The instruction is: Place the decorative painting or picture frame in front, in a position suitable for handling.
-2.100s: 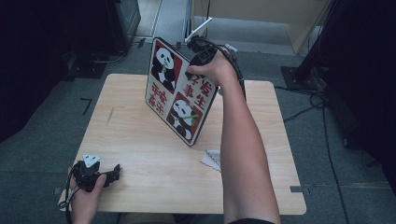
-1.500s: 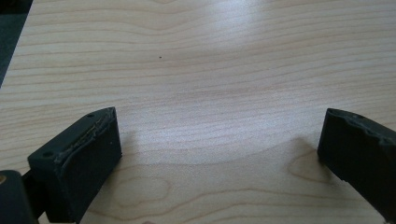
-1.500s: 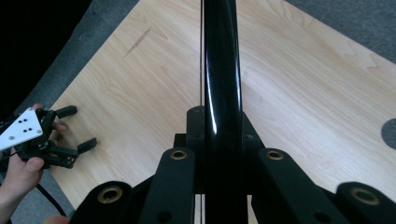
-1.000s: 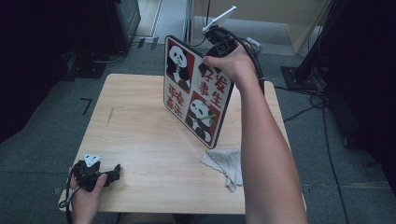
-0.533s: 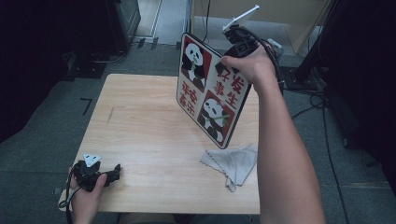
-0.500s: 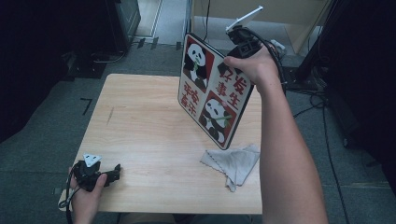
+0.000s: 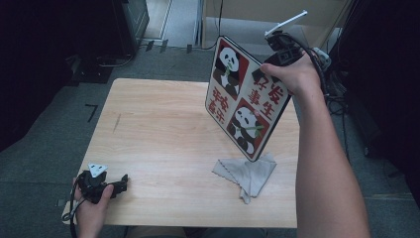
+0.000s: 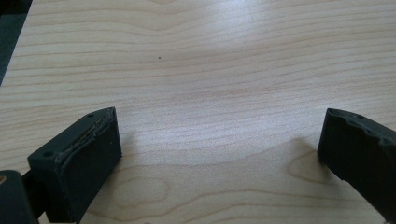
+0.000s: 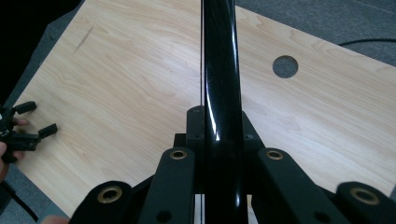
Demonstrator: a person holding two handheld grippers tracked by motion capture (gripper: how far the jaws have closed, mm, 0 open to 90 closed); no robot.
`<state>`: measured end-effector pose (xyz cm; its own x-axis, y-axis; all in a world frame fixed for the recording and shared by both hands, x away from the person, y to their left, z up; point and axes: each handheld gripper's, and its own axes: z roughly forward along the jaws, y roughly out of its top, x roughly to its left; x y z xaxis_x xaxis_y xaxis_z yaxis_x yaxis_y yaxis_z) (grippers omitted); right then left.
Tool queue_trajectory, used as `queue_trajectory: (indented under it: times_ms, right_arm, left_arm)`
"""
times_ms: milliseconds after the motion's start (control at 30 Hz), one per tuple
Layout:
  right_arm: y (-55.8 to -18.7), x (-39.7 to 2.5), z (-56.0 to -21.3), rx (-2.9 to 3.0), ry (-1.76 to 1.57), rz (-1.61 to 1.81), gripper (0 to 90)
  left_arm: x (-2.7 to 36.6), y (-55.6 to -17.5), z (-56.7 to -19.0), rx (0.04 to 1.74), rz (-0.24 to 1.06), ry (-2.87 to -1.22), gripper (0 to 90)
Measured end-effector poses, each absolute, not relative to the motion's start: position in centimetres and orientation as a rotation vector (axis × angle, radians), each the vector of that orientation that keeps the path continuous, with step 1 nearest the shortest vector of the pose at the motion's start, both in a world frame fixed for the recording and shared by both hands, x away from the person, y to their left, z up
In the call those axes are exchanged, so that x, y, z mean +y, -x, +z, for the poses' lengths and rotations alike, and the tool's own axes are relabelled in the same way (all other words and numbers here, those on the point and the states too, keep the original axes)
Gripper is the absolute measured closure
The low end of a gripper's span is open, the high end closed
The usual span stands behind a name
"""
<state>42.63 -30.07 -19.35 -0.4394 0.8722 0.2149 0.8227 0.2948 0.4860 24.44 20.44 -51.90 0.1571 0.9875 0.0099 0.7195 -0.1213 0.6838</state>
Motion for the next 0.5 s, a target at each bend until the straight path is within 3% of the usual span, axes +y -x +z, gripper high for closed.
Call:
queue_trajectory:
  times_ms: [500]
  right_arm:
    - [-41.9,-32.4,-20.2,2.431,-1.639,0.854,81.9]
  left_arm:
    - [20.5,-24.2,-51.8,1.596,0.637,-1.925,0.0]
